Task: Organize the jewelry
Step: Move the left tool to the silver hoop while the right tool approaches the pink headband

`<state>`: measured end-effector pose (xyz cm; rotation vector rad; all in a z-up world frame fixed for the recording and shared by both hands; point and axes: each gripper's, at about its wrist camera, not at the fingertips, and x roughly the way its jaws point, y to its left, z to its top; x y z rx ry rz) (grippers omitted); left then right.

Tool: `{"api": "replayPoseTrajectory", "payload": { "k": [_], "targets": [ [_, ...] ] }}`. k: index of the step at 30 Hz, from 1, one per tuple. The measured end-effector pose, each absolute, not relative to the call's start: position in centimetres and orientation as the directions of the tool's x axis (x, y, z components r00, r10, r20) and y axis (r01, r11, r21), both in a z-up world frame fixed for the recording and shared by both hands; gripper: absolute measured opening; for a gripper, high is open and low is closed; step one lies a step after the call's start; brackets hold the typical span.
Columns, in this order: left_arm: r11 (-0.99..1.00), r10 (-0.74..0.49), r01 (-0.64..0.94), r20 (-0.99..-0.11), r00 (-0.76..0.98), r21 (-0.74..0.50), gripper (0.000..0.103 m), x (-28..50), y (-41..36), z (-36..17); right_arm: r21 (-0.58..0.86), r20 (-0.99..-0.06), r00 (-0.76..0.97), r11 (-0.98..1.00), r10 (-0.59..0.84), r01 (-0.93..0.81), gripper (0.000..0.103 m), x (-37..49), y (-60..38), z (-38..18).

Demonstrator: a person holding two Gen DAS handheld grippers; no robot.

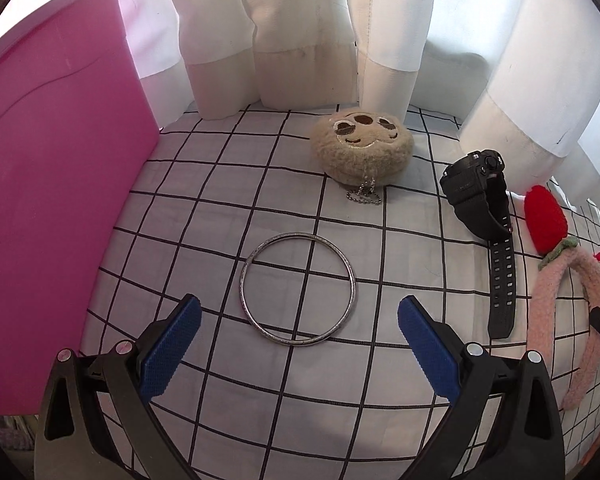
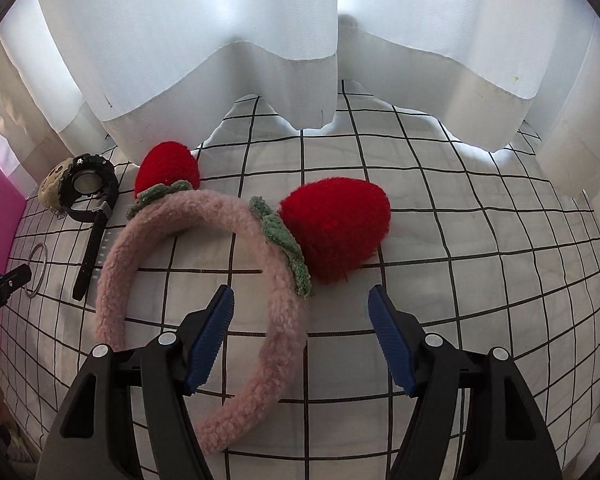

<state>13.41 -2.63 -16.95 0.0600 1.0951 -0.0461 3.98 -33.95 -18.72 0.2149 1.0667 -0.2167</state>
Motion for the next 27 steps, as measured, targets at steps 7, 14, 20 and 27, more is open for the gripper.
{"api": "replayPoseTrajectory", "payload": {
  "k": [7,14,20,27],
  "targets": [
    [0.999,-0.007,0.051,-0.905,0.424,0.016,0.097,15.3,-1.3,-19.1,0.055,-0.889,0.449,0.952,-0.090,0.300,0.067,4.0,-33.7,-19.6],
    [0.998,-0.025,0.058,-0.904,0.428,-0.001,0.098,15.8,-1.1,-19.9,0.044,-0.892,0.440,0.950,-0.102,0.309,0.067,4.8,-33.6,-20.2],
    [0.998,-0.024,0.061,-0.893,0.450,0.004,0.098,15.7,-1.1,-20.0,0.007,-0.891,0.435,0.954,-0.131,0.300,0.073,5.6,-33.0,-20.5],
    [0.999,-0.011,0.043,-0.889,0.459,0.009,0.098,15.6,-1.6,-20.0,0.000,-0.891,0.432,0.949,-0.143,0.314,0.084,6.5,-33.1,-20.8]
  ]
}}
